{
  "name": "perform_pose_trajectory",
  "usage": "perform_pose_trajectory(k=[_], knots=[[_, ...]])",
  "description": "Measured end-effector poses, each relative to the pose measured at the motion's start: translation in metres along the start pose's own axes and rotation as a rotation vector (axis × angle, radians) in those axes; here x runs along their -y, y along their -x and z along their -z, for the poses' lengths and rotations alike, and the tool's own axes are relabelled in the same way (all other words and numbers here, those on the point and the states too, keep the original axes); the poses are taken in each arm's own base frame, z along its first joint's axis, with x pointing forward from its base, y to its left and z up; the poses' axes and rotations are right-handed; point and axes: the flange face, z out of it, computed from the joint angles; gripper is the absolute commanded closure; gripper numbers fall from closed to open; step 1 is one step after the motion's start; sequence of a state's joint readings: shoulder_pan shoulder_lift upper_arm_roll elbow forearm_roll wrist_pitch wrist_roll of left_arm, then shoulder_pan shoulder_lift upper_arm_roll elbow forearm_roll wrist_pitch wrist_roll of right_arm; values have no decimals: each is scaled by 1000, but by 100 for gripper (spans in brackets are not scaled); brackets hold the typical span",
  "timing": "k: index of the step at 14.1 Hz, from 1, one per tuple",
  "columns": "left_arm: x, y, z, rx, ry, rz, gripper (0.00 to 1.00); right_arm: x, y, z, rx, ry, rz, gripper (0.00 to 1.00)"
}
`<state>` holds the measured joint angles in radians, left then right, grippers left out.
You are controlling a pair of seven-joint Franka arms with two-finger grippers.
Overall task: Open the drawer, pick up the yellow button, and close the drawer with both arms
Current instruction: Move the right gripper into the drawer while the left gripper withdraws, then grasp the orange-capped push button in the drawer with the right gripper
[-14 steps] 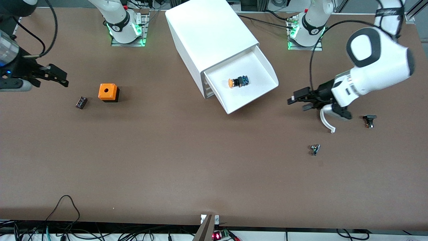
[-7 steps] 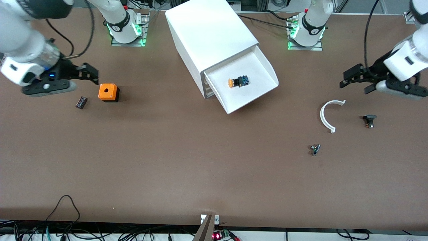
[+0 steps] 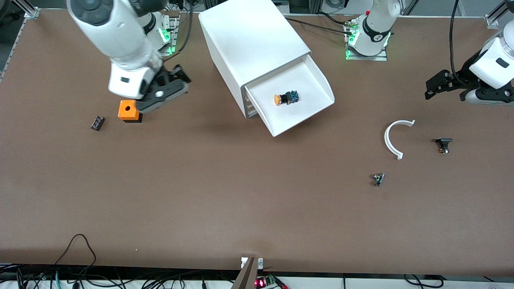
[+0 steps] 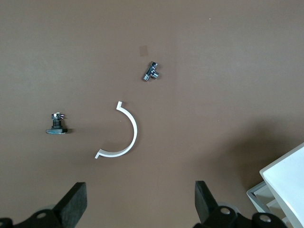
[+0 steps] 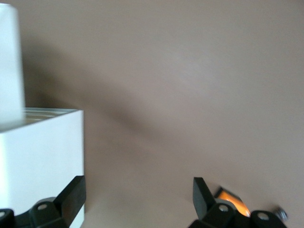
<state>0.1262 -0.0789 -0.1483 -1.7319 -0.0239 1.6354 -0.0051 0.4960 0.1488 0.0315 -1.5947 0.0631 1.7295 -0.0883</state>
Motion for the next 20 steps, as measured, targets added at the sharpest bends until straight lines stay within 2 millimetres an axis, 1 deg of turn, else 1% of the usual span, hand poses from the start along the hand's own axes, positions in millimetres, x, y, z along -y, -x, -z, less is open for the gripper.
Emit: perform_pose_trajectory(k=[2,3,5,6,8,10,12,14,15,17,20], knots=[[0,0,0,0,0,3,0,35,-29,-7,-41,-68,135,0],[0,0,0,0,0,3,0,49,-44,-12,-70,-85,221,0],[-1,0,0,0,0,4,0,78,-71,-26,-104,-98,399,0],[-1,0,0,0,0,5,0,98,-82,-35,-108,-106,475,0],[-1,0,0,0,0,6,0,140,-96,-54,-104,-131,582,0],[-1,0,0,0,0,6,0,173,-104,-70,-103,-143,650,0],[-1,0,0,0,0,6,0,203,-110,-72,-133,-142,701,0],[-1,0,0,0,0,7,0,223,-114,-71,-165,-138,752,0],[-1,0,0,0,0,7,0,229,-115,-75,-166,-127,798,0],[-1,0,0,0,0,7,0,236,-118,-93,-151,-104,891,0],[-1,0,0,0,0,7,0,254,-117,-117,-129,-100,956,0]])
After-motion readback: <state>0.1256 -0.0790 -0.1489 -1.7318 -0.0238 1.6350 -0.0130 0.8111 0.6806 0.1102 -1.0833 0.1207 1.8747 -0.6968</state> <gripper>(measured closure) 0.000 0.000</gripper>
